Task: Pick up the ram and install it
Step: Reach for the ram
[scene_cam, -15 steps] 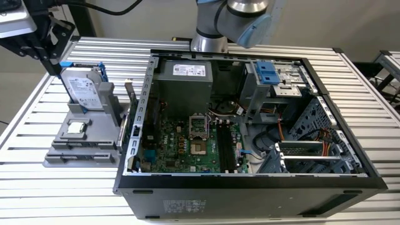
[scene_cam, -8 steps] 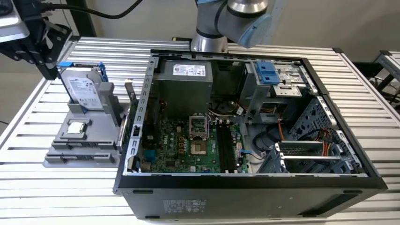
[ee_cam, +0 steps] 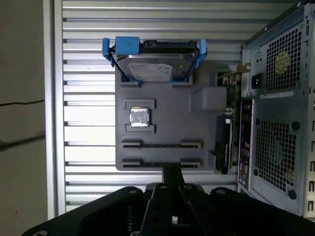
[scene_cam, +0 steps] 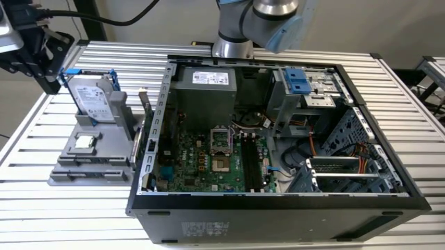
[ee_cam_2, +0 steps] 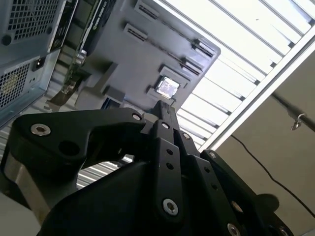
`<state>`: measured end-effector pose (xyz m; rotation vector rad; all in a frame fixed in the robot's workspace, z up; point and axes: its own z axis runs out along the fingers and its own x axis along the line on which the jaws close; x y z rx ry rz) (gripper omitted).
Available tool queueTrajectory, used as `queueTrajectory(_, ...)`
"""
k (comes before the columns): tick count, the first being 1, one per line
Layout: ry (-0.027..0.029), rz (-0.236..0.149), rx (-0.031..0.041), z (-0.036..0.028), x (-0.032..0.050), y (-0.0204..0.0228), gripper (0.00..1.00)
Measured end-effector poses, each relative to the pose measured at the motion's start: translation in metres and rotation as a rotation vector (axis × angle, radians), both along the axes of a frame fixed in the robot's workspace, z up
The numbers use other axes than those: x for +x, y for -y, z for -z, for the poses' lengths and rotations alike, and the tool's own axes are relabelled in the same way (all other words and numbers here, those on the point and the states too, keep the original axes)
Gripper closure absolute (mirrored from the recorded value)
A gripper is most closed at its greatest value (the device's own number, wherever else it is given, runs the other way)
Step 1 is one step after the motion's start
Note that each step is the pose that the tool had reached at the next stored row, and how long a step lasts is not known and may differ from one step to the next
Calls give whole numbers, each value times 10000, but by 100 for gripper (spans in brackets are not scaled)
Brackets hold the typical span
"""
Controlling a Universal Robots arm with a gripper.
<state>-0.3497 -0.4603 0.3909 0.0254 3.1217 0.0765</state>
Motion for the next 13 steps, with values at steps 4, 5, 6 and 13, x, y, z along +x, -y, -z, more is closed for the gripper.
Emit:
queueTrajectory(4,0,82,1,2,-1,79,100)
queueTrajectory(5,0,102,0,3,-1,99,100)
queueTrajectory(6,0,120,1,3,-1,118,100)
queueTrajectory(13,-1,209,0,5,-2,189,100)
